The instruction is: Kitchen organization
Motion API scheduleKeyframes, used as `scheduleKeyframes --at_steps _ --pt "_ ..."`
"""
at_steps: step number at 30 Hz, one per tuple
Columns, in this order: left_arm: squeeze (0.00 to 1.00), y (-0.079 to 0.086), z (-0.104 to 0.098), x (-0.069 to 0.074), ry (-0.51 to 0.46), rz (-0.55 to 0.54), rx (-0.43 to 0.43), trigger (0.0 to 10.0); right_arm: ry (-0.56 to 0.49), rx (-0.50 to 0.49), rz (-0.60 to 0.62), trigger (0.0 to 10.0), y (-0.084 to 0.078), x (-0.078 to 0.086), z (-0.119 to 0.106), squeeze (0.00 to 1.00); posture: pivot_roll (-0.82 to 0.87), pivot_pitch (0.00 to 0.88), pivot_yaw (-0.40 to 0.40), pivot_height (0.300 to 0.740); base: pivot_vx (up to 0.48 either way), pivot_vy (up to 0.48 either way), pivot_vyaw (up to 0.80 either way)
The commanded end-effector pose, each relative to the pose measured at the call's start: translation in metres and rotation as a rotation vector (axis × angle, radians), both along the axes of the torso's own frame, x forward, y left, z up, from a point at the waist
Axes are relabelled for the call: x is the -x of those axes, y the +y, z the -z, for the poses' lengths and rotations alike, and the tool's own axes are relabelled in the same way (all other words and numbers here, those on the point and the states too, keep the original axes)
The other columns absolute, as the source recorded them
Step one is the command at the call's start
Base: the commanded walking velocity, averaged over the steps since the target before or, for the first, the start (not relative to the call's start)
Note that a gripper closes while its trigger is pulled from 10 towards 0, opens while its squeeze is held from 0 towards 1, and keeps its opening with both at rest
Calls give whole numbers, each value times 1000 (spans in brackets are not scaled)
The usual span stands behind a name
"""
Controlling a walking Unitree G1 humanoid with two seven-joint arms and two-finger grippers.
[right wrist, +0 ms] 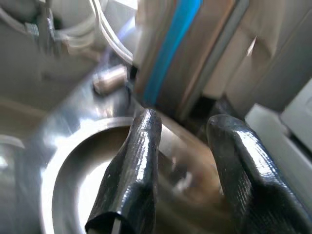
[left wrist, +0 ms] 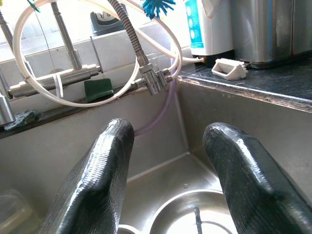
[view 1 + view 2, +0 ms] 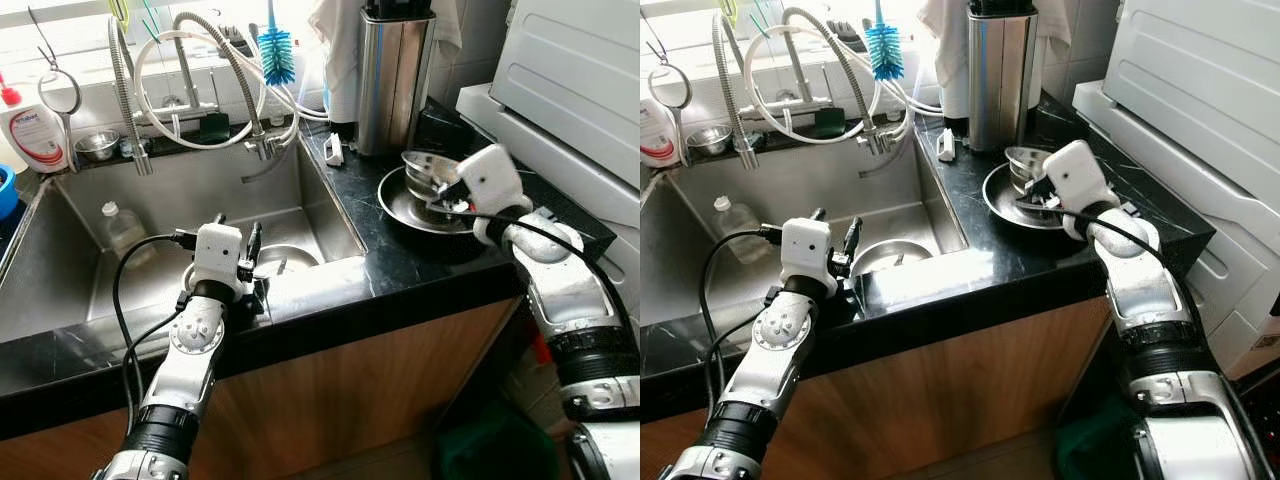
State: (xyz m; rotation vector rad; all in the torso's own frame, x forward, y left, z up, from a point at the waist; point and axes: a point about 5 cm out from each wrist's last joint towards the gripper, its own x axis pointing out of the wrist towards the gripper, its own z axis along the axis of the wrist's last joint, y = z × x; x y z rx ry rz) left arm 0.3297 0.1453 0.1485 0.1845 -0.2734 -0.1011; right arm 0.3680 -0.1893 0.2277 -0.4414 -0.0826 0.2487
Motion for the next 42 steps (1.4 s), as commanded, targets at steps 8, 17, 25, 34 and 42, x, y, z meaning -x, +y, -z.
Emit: scheduleKeyframes --at_steps 8,17,25,34,42 --pt "0 2 0 -2 14 2 -17 10000 8 -64 -35 10000 12 11 7 0 -152 0 77 740 0 0 0" --pt "0 3 0 -1 9 -2 -17 10000 -118 -321 306 10000 -20 13 -5 1000 -143 0 72 740 0 0 0" --pt "0 1 0 -1 10 10 -17 10000 -166 -670 629 10000 -51 25 5 1000 -156 0 78 740 0 0 0" --pt "0 2 -1 -1 9 13 -21 10000 -42 -734 598 10000 -36 13 17 0 -151 0 82 740 0 0 0" --pt "0 2 -1 -1 9 9 -19 10000 -6 -754 505 10000 -28 3 6 0 -147 0 78 740 0 0 0"
